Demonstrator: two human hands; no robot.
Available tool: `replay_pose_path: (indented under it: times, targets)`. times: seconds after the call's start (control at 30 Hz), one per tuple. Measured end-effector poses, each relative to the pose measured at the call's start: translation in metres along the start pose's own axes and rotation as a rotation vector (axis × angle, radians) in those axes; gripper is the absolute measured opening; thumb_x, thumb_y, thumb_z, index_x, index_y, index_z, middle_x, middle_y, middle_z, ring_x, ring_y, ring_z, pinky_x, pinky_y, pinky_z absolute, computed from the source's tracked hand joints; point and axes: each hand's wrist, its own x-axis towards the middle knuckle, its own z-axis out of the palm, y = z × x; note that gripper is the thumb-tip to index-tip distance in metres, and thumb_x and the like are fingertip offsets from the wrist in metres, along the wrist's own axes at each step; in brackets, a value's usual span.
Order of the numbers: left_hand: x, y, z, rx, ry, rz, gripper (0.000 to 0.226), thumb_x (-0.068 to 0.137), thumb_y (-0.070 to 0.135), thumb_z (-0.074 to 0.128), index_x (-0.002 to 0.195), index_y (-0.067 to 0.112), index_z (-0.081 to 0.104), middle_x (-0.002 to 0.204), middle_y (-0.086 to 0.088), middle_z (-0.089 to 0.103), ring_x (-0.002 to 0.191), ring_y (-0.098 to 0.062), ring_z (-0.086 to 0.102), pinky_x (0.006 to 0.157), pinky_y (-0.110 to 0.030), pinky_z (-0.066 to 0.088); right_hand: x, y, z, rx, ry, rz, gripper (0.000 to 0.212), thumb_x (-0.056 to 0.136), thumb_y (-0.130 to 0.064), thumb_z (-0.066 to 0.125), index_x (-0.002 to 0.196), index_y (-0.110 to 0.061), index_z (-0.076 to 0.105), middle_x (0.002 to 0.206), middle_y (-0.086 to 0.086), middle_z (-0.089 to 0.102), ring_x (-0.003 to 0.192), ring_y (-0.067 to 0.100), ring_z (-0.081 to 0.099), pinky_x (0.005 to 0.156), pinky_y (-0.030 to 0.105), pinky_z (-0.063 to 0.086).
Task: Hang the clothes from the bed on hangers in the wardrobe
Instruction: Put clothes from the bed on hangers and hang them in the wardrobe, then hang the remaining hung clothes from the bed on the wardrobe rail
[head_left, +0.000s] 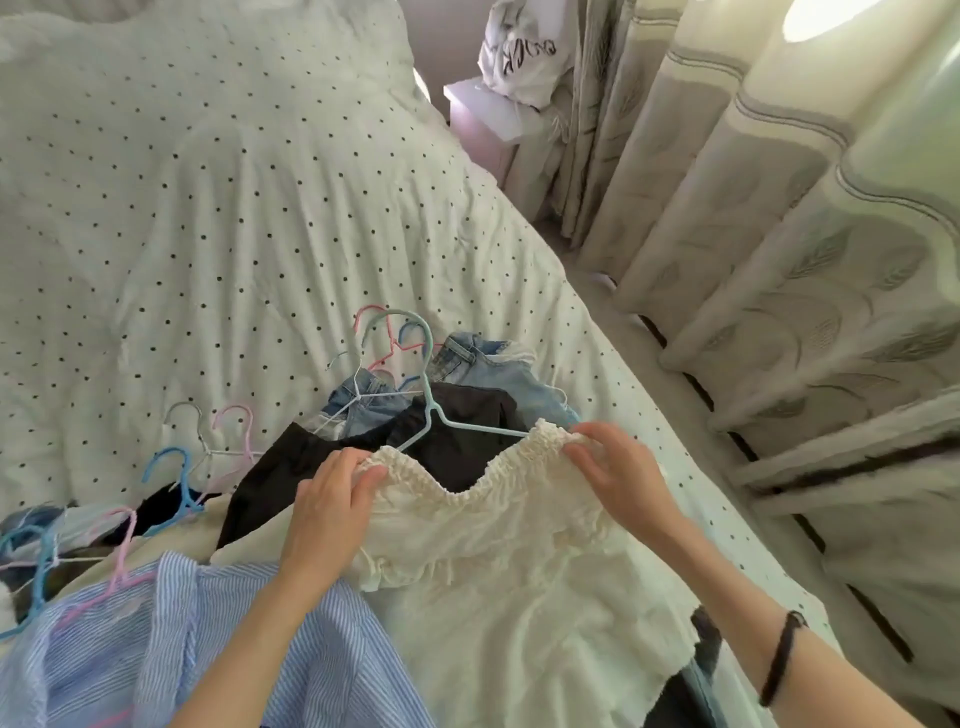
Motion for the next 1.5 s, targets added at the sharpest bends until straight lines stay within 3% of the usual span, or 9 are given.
replay_pose_path:
  times: [0.1,0.27,0.4,0.6,0.77,1.03,1.2,1.37,1.5]
  targets:
    - [-0.008,0.037,-0.006,-0.001,0.033,0.111,0.014,0.091,0.022,0.055,0.097,0.01,0.061,0.092,0.002,0.059,0.086,-0.026,0.058,0.08,-0.045,0.044,-0.033,0.002,-0.039,0.045,0.092,0.028,0.016,0.089,-0.025,0.059,0.098,-0.013,0.066,0.097,-0.002,0.066,0.092,0.015,0.058,0.081,0.028,0.041]
    - [-0.046,0.113,0.006,0.014,0.011,0.358,0.02,0.092,0.026,0.054,0.095,0.008,0.062,0.085,0.007,0.052,0.081,-0.027,0.057,0.077,-0.038,0.036,-0.127,0.021,-0.1,0.126,0.25,0.182,0.019,0.088,-0.037,0.056,0.093,-0.022,0.065,0.092,-0.013,0.064,0.09,0.006,0.058,0.082,0.026,0.046]
    - [-0.097,0.171,0.03,-0.032,-0.108,0.514,0.026,0.09,0.032,0.049,0.092,0.01,0.062,0.082,0.009,0.051,0.079,-0.027,0.058,0.076,-0.036,0.032,-0.229,0.053,-0.138,0.148,0.359,0.329,0.022,0.087,-0.042,0.056,0.097,-0.025,0.066,0.096,-0.013,0.064,0.092,0.002,0.057,0.085,0.024,0.045]
    - [-0.184,0.25,0.068,-0.122,-0.309,0.841,0.039,0.087,0.043,0.043,0.088,0.008,0.061,0.079,0.004,0.057,0.067,-0.025,0.058,0.066,-0.045,0.047,-0.398,0.076,-0.182,0.13,0.56,0.496,0.015,0.084,-0.045,0.058,0.089,-0.031,0.062,0.09,-0.016,0.063,0.088,-0.001,0.056,0.079,0.017,0.042]
    - [-0.281,0.303,0.101,-0.19,-0.484,1.031,0.027,0.09,0.034,0.054,0.094,0.009,0.062,0.085,0.003,0.061,0.077,-0.022,0.059,0.072,-0.047,0.049,-0.551,0.071,-0.2,0.174,0.705,0.684,0.036,0.073,-0.065,0.051,0.082,-0.033,0.065,0.083,-0.007,0.065,0.08,0.005,0.059,0.073,0.021,0.047]
    - [-0.45,0.367,0.141,-0.203,-0.721,1.162,0.016,0.092,0.015,0.053,0.1,0.005,0.063,0.093,-0.008,0.063,0.093,-0.032,0.056,0.084,-0.044,0.038,-0.74,0.025,-0.194,0.196,0.932,0.909,0.022,0.085,-0.039,0.063,0.074,-0.02,0.067,0.064,-0.008,0.057,0.058,0.003,0.048,0.053,0.013,0.037]
    - [-0.552,0.397,0.157,-0.244,-0.815,1.323,0.016,0.093,0.011,0.052,0.101,0.0,0.062,0.092,-0.015,0.064,0.093,-0.035,0.054,0.078,-0.037,0.032,-0.83,0.001,-0.181,0.152,1.103,1.092,0.031,0.084,-0.04,0.063,0.074,-0.01,0.061,0.058,-0.009,0.043,0.052,0.004,0.037,0.052,0.018,0.031]
    - [-0.649,0.43,0.185,-0.221,-0.992,1.478,0.021,0.095,0.016,0.049,0.105,0.003,0.061,0.099,-0.011,0.063,0.097,-0.033,0.051,0.079,-0.036,0.03,-0.902,-0.009,-0.17,0.174,1.233,1.234,0.024,0.083,-0.041,0.065,0.08,-0.016,0.064,0.067,-0.009,0.057,0.063,0.008,0.049,0.061,0.021,0.037]
    - [-0.726,0.456,0.215,-0.155,-1.188,1.637,0.024,0.097,0.024,0.044,0.103,0.007,0.059,0.095,-0.004,0.058,0.096,-0.029,0.053,0.08,-0.039,0.038,-0.955,-0.007,-0.167,0.171,1.38,1.374,0.037,0.082,-0.037,0.067,0.061,-0.009,0.056,0.056,-0.004,0.039,0.055,0.009,0.033,0.057,0.03,0.028]
